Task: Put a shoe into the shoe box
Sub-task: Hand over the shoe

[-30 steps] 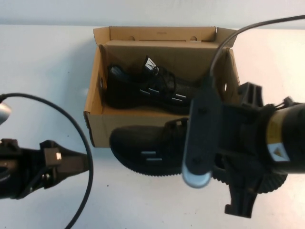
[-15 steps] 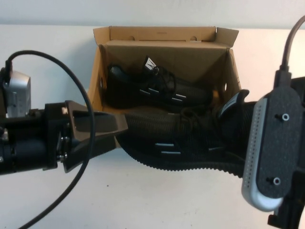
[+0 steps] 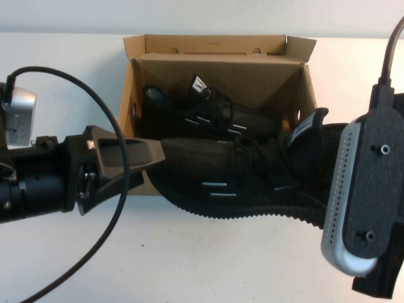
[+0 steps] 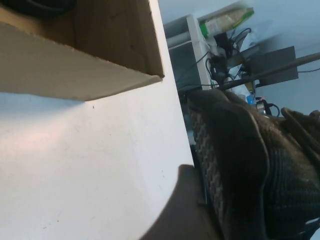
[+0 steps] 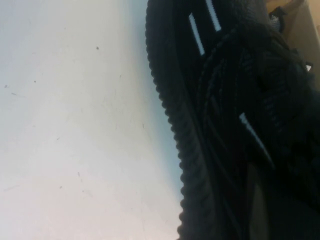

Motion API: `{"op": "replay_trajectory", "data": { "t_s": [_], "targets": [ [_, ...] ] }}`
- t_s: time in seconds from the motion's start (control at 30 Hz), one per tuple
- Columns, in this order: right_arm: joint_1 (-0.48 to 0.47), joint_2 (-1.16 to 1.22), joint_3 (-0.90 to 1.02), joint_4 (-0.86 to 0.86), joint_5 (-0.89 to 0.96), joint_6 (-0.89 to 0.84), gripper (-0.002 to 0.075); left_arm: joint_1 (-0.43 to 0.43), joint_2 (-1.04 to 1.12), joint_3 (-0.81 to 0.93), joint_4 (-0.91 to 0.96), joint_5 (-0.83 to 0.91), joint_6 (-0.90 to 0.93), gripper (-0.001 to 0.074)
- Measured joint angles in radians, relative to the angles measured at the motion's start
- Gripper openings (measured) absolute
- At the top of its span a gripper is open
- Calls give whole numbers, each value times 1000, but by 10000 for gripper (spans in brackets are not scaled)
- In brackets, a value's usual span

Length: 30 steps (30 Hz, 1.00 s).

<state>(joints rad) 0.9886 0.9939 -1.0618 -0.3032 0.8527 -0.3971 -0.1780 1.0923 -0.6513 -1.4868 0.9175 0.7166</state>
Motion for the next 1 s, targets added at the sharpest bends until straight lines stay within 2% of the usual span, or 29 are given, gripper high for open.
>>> {"op": "replay_trajectory", "data": {
  "t_s": [0.17, 0.27, 1.0],
  "targets": [
    [0, 0, 0, 0, -15, 0, -4, 0, 0, 0, 0, 0, -29, 620],
    [0, 0, 0, 2, -34, 0, -4, 0, 0, 0, -2, 0, -44, 647],
    [0, 0, 0, 29, -94, 0, -4, 0, 45, 0, -89, 14, -51, 657]
  ]
}}
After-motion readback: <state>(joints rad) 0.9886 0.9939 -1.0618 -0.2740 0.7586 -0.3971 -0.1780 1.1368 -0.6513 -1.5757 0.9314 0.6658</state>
